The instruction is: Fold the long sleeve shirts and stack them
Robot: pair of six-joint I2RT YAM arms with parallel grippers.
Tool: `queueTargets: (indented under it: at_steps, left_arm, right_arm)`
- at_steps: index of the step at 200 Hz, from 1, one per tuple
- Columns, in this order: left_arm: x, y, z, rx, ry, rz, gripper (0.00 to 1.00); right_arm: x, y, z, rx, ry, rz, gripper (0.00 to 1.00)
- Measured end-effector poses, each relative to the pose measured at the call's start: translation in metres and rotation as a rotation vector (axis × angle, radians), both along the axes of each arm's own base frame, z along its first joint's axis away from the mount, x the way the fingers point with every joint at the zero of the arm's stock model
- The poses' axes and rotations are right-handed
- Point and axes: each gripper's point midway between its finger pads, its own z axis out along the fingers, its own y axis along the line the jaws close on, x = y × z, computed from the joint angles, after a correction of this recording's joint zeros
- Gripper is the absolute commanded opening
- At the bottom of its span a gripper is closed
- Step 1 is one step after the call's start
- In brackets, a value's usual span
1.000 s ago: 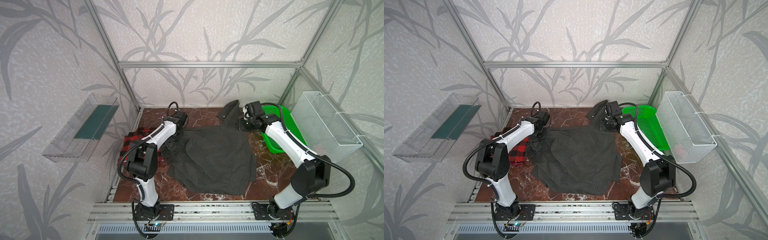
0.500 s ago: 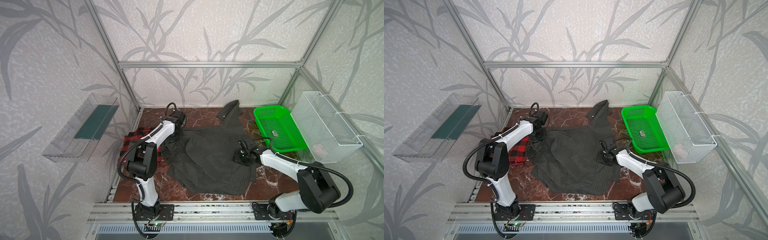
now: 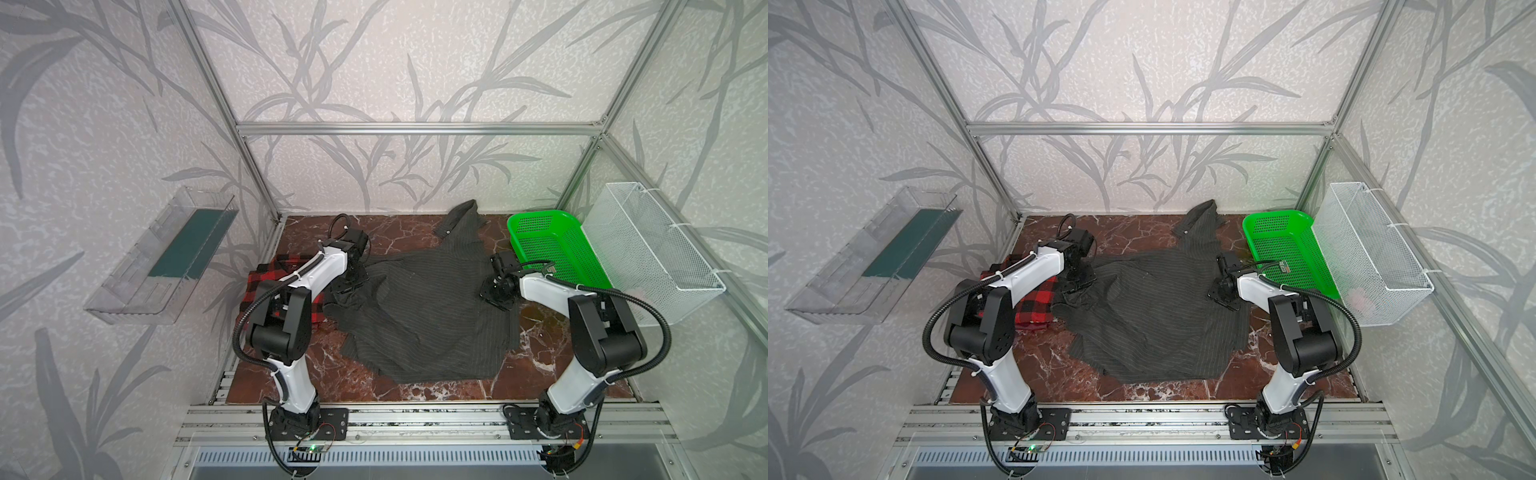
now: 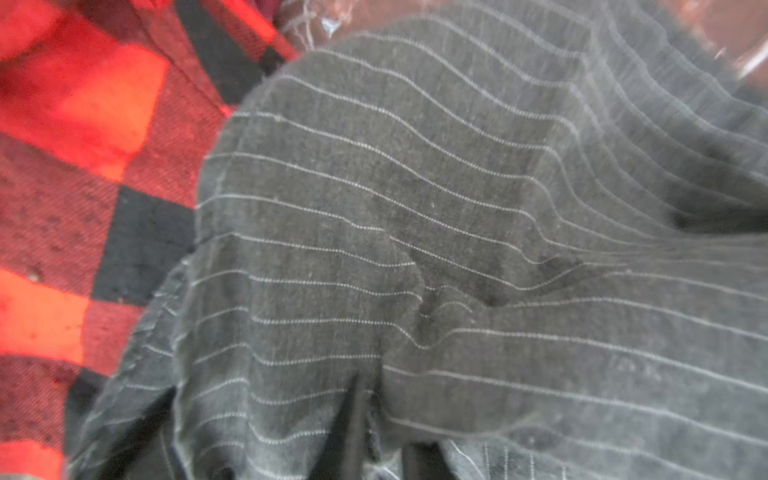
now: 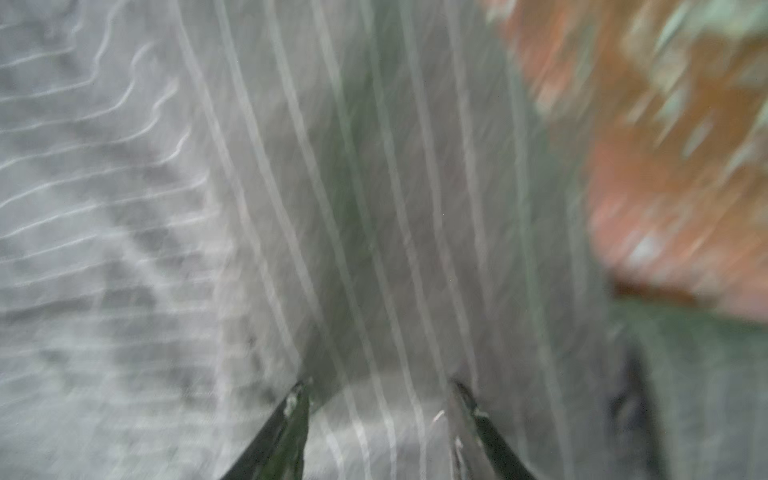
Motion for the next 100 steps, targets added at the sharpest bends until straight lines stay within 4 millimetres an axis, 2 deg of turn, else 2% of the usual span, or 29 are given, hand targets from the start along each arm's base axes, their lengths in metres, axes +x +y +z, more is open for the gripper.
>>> queueTargets:
  at_steps: [3,9,13,20,25,46,49,52,73,100]
  left_arm:
    - [0.000,0.000,0.001,-0.001,-0.002,-0.001,0.39]
    - [0.000,0.000,0.003,-0.005,-0.006,-0.001,0.42]
    - [0.000,-0.001,0.004,-0.011,-0.009,0.005,0.53]
    - [0.000,-0.001,0.006,-0.018,-0.016,0.005,0.57]
    - [-0.001,-0.001,0.008,-0.022,-0.020,0.006,0.71]
    - [-0.009,-0.001,0.020,-0.037,-0.042,0.005,0.78]
    - [-0.010,0.000,0.022,-0.038,-0.045,0.001,0.87]
    - [-0.011,0.000,0.025,-0.042,-0.052,0.004,0.90]
    - [-0.025,0.002,0.043,-0.059,-0.094,-0.002,0.91]
    - [-0.057,0.010,0.057,-0.073,-0.134,-0.001,0.91]
  right_arm:
    - [0.003,-0.002,0.000,-0.007,0.000,-0.002,0.55]
    - [0.010,-0.005,0.000,-0.022,0.004,0.001,0.56]
    - [0.015,-0.006,0.000,-0.031,0.004,0.001,0.56]
    - [0.025,-0.008,0.000,-0.048,0.003,0.006,0.56]
    - [0.031,-0.009,0.001,-0.056,0.002,0.009,0.56]
    - [0.059,-0.011,0.004,-0.082,-0.003,0.029,0.56]
    - [0.063,-0.010,0.005,-0.083,-0.007,0.032,0.56]
    - [0.066,-0.009,0.006,-0.084,-0.011,0.036,0.56]
    - [0.074,-0.003,0.019,-0.090,-0.043,0.077,0.57]
    - [0.061,0.022,0.047,-0.115,-0.096,0.173,0.60]
